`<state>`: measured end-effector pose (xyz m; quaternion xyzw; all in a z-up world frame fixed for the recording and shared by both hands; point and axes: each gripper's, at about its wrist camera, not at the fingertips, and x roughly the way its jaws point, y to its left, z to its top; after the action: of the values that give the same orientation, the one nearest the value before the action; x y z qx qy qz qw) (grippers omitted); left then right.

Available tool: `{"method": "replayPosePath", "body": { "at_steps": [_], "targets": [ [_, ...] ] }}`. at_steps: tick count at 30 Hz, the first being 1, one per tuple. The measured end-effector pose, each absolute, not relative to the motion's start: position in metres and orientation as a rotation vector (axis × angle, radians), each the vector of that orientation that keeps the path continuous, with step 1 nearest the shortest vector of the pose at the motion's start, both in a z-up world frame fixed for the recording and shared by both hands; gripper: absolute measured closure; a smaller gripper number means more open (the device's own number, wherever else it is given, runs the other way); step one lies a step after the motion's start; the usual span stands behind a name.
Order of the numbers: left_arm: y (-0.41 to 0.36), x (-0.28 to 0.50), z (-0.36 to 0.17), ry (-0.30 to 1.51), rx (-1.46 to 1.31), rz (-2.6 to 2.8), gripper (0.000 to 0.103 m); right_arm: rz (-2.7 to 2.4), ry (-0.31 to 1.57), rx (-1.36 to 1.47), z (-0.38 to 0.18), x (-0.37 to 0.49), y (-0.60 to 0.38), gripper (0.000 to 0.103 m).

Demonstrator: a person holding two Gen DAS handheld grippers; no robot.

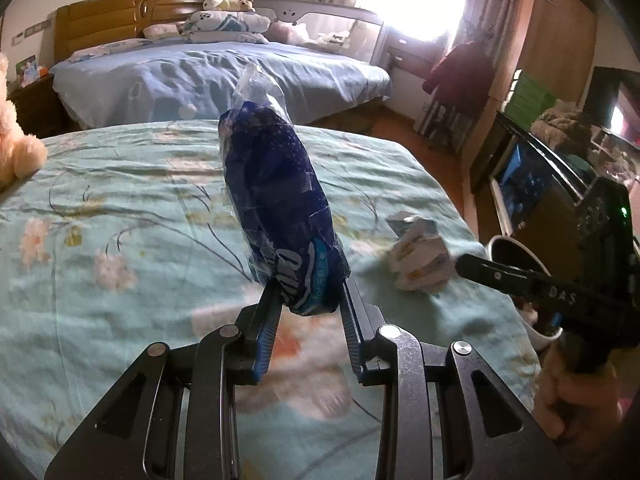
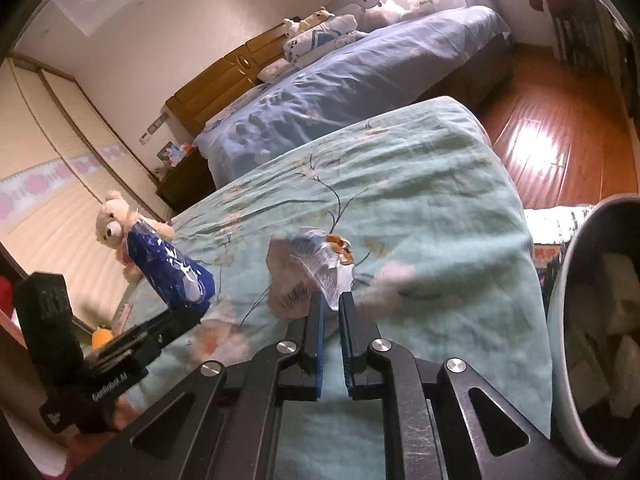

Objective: Collect trash
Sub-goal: 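Carry the blue chip bag with left tool toward the bin while right tool carries the paper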

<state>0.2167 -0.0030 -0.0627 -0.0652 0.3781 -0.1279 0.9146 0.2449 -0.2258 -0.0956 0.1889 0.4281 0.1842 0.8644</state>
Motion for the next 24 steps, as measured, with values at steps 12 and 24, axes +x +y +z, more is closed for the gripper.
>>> {"method": "replayPosePath", "body": {
  "at_steps": [12, 24],
  "targets": [
    [-0.012, 0.196, -0.063, 0.793, -0.115, -0.270, 0.074, 0.343, 0.933, 0.355, -0.110, 0.255, -0.207, 0.076],
    [-0.049, 0.181, -0.060, 0.790, -0.074, -0.335, 0.074, 0.268, 0.832, 0.313, -0.082, 0.197, -0.244, 0.079]
  ]
}}
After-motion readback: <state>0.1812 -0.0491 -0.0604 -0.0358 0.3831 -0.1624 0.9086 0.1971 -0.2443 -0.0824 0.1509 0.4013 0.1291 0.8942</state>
